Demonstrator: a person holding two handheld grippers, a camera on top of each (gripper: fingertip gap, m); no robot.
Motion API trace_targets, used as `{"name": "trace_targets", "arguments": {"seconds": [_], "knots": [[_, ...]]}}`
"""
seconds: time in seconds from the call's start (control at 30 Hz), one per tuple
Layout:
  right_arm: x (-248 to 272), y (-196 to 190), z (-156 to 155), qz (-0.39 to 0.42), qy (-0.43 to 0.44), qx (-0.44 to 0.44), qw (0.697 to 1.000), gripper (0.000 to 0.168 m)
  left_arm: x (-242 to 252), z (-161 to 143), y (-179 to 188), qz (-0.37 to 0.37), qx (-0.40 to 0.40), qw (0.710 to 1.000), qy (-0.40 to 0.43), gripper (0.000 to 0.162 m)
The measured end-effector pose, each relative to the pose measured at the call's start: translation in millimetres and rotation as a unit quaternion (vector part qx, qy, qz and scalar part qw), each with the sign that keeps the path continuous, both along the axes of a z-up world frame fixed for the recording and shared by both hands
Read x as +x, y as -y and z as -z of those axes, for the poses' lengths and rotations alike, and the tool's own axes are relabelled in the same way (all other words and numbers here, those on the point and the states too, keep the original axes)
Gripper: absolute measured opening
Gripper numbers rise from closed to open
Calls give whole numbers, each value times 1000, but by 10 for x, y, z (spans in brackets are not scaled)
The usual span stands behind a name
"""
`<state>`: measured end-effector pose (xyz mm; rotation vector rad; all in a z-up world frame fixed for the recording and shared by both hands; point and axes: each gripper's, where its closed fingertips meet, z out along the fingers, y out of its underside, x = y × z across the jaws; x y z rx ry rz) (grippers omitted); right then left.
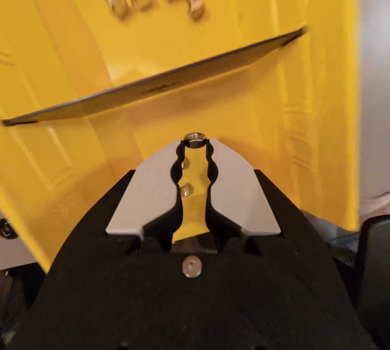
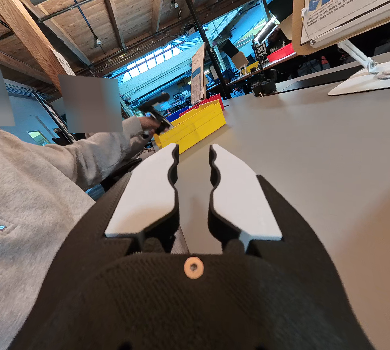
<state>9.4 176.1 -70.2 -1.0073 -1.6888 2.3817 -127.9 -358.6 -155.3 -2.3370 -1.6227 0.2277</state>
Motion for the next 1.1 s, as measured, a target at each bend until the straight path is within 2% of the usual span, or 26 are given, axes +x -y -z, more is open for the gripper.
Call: {"name": "trace_targets", "arguments": {"seconds": [0.03,0.1,0.17,0.23,0.3,0.37,0.47,0.6,0.67,0.7,0.83,0.97,1.1], "knots": [[-2,8,8,0,0,2,1000,28,-22,-160,-73,3,15,999,-34,21],[-5,37,32,-3,0,9,1000,28,-69,-546,-355,52,41,990,-127,21],[-6,84,53,-8,1,14,1000,28,-98,-964,-758,117,50,962,-242,21],[3,149,65,-19,3,16,1000,28,-22,-1344,-1360,186,86,916,-345,21],[31,219,60,-31,0,19,999,28,137,-1563,-2033,236,137,868,-414,21],[74,271,54,-40,-8,30,999,28,331,-1579,-2711,276,191,827,-452,21],[144,301,43,-41,-32,60,997,27,667,-1416,-3678,316,305,772,-460,21],[211,284,34,-30,-76,109,991,26,1174,-1068,-4649,369,458,715,-377,21],[258,268,13,-31,-93,118,988,25,1405,-956,-4897,386,512,687,-341,20],[278,253,-3,-31,-96,116,988,25,1482,-889,-4966,395,518,683,-331,20],[308,211,-1,-29,-80,104,991,24,1578,-668,-5071,424,488,684,-339,20],[335,224,41,-29,-74,113,990,23,1695,-634,-5122,446,517,664,-304,20],[384,252,52,-34,-88,126,988,19,1826,-646,-5066,455,589,633,-214,20]]}}
